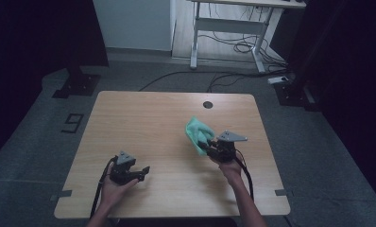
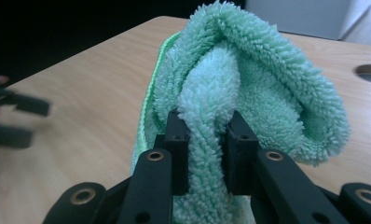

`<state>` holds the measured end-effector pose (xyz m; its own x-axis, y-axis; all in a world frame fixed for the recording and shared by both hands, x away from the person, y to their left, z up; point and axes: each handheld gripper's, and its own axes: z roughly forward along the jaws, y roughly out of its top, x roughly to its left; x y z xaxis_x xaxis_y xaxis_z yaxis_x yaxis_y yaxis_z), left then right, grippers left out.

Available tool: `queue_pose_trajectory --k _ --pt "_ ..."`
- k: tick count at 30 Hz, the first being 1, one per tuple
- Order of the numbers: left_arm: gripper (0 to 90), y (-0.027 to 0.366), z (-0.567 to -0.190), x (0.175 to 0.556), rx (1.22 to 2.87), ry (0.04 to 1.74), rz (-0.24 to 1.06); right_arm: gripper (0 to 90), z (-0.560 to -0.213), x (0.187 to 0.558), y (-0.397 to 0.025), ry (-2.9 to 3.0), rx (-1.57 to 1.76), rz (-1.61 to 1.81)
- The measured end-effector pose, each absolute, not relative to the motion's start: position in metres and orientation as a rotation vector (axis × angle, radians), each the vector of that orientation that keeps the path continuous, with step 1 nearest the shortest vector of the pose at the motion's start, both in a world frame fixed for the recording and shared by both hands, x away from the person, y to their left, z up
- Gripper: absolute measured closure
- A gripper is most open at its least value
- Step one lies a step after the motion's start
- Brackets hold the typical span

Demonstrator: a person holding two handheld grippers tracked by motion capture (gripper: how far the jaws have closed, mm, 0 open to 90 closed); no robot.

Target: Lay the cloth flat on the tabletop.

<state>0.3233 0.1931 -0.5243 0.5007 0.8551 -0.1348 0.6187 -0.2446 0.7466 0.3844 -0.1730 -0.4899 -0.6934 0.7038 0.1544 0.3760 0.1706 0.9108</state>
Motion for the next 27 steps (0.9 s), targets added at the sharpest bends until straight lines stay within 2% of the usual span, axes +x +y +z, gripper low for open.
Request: queue_pose_trajectory --k 17,27 --pt "28.1 0.194 -0.517 0.320 1.986 1.216 0.427 74.5 -0.496 0.341 -0.141 2.257 0.883 1.575" --pt "28.0 0.188 -0.516 0.316 1.992 1.217 0.430 73.4 -0.520 0.334 -0.126 2.368 0.881 1.513"
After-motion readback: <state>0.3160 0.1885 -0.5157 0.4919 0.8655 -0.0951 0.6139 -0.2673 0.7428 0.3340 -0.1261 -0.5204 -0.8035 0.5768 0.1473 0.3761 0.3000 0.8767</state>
